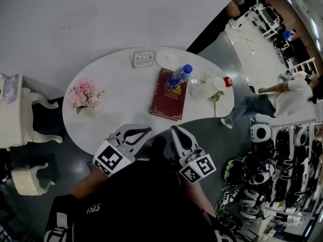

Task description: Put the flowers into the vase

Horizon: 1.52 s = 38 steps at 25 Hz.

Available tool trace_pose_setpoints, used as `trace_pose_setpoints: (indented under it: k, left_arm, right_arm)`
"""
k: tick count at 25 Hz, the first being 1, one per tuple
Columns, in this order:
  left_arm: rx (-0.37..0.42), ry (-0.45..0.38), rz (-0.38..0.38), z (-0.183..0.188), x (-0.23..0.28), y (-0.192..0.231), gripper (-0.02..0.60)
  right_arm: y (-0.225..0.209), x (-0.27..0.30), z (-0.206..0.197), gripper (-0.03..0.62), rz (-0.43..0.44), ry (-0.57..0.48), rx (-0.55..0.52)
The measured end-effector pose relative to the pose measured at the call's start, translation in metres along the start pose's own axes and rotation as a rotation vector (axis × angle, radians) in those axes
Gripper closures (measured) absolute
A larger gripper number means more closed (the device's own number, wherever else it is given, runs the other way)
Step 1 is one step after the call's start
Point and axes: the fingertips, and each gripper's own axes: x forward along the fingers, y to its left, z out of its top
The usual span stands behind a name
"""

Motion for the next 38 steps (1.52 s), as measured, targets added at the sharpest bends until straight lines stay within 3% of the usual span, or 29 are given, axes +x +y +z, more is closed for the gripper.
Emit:
trace_pose_setpoints:
  k: [3, 7, 12, 18, 23, 31, 38]
  left_arm:
    - [0.002, 0.027, 0.042, -0.008, 0.03, 0.005, 0.572]
    - [0.026, 0.05, 0.143, -0.005, 0.121, 0.014, 0.572]
    - [0.023, 0.024, 0.308, 0.025, 0.201, 0.012, 0.572]
    - [-0.038, 0.082, 0.384, 0.037, 0.264, 0.002, 0.572]
    - [-0.012, 0.054, 0.358, 0.027, 0.283, 0.003, 0.572]
    - [0.019, 0.061, 0.254, 0.022, 0.305, 0.005, 0.571]
    - [0.013, 0.06, 0.305, 0.022, 0.344, 0.017, 0.571]
  right_arm:
    - [-0.033, -0.002, 0.003, 0.546, 0.039, 0.011, 0.008]
    - [-0.131, -0.024, 0.026, 0.546, 0.096, 0.016, -0.013]
    - [-0.234, -0.055, 0.054, 0.546, 0.154, 0.041, -0.035]
    - [-0.295, -0.067, 0.056, 0.546, 0.216, 0.092, 0.007]
    - [-0.3, -0.057, 0.052, 0.546, 0.236, 0.116, 0.057]
    - [-0.324, -0.054, 0.041, 0.546, 0.119, 0.134, 0.07]
    - [-0.395, -0.07, 0.042, 0.546, 0.031, 0.162, 0.062]
